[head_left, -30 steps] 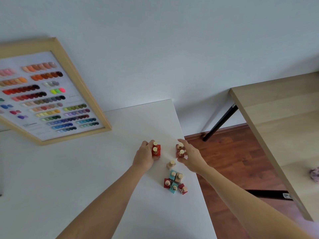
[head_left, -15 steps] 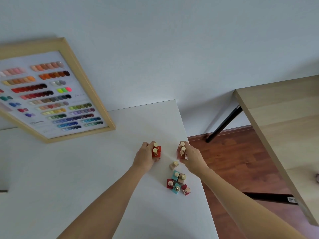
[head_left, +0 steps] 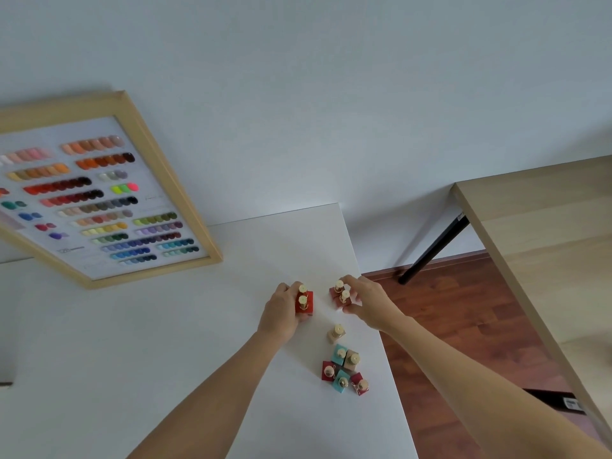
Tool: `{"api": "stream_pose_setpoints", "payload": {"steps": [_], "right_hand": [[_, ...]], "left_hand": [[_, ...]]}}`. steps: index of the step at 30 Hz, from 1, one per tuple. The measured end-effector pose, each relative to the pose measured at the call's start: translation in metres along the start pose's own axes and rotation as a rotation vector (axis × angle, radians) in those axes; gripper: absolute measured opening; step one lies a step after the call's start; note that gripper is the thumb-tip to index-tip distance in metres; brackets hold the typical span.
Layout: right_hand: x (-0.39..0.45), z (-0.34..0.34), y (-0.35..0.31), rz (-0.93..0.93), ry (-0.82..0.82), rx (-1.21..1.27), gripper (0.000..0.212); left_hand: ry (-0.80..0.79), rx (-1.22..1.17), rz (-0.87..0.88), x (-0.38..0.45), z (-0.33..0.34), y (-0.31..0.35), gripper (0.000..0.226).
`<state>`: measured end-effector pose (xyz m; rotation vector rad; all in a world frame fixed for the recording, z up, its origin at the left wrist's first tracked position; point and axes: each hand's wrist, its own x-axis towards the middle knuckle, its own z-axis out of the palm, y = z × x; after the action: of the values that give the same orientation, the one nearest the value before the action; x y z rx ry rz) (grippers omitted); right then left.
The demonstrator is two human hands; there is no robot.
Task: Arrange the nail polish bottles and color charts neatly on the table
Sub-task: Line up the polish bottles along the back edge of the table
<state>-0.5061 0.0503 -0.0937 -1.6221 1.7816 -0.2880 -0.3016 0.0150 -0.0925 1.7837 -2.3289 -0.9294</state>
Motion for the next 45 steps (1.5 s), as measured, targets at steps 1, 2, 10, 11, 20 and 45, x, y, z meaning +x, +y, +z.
{"api": "stream_pose_setpoints", "payload": {"steps": [1, 2, 10, 11, 20, 45], "right_hand": [[0.004, 0.002, -0.001, 0.008, 0.025, 0.029, 0.052], [0.009, 0.003, -0.003, 0.016, 0.052, 0.054, 0.051], [0.078, -0.021, -0.008, 0.094, 0.209, 0.203, 0.047], [0.088, -0.025, -0.008, 0.101, 0.223, 0.218, 0.046], [0.163, -0.047, -0.003, 0.128, 0.345, 0.375, 0.045], [0.118, -0.047, -0.001, 0.181, 0.315, 0.269, 0.043]], "left_hand": [[0.013, -0.005, -0.004, 0.003, 0.0, 0.001, 0.053], [0.024, -0.013, -0.008, 0.006, 0.0, 0.003, 0.053], [0.096, -0.076, -0.032, 0.079, -0.017, 0.023, 0.044], [0.105, -0.085, -0.032, 0.09, -0.019, 0.026, 0.042], [0.245, -0.328, -0.11, 0.174, -0.026, 0.047, 0.039], [0.144, -0.355, -0.147, 0.141, -0.032, 0.046, 0.049]]}}
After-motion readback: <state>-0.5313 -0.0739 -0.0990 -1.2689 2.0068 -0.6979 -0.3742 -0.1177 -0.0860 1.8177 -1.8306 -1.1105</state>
